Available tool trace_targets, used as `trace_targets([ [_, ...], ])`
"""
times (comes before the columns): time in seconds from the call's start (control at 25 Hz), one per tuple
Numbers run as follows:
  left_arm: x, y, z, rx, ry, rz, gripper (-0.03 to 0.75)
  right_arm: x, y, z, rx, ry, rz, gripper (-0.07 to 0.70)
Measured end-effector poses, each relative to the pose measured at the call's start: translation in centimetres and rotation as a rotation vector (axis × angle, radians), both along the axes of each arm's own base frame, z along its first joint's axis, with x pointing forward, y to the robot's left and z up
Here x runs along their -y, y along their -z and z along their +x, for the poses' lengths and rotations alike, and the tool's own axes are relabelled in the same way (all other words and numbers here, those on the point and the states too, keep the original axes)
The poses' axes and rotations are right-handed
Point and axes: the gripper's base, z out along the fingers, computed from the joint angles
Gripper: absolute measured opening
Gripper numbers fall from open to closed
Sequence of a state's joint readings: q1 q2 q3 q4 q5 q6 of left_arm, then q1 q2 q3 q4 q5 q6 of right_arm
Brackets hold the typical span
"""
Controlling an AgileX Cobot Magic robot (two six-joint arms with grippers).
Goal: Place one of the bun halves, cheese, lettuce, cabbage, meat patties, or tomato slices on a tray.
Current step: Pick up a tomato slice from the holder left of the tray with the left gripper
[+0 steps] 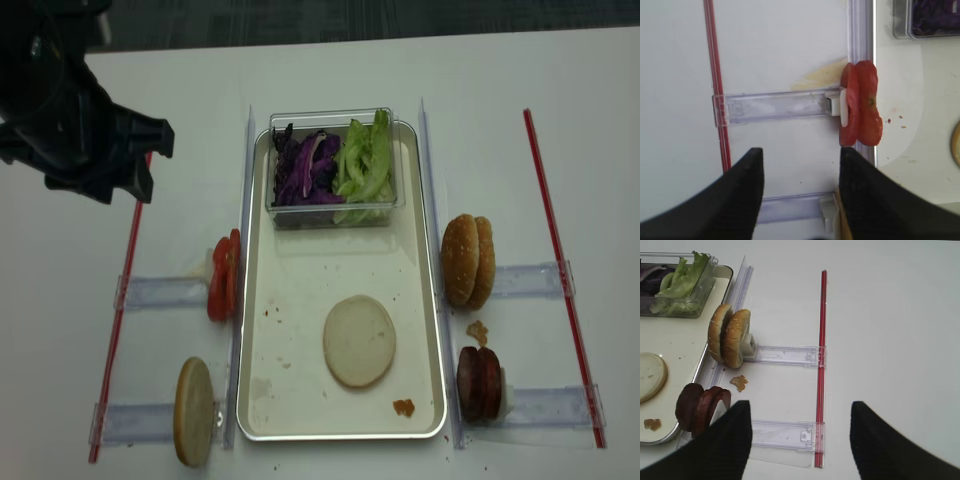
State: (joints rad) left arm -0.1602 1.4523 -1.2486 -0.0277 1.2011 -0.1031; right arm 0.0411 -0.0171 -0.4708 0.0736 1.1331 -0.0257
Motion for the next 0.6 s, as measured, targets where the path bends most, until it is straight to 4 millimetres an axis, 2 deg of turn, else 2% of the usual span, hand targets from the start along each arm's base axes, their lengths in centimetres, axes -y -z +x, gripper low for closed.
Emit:
trace_targets([
  [0.24,2.8,0.7,0.3,0.000,0.044,-0.014,0.327,0.0,0.0,0.0,0.000,0.000,0.000,0.450],
  [0.6,6.7,3.4,1.1,-0.058,0.085,-0.014,0.327,0.0,0.0,0.0,0.000,0.000,0.000,0.450],
])
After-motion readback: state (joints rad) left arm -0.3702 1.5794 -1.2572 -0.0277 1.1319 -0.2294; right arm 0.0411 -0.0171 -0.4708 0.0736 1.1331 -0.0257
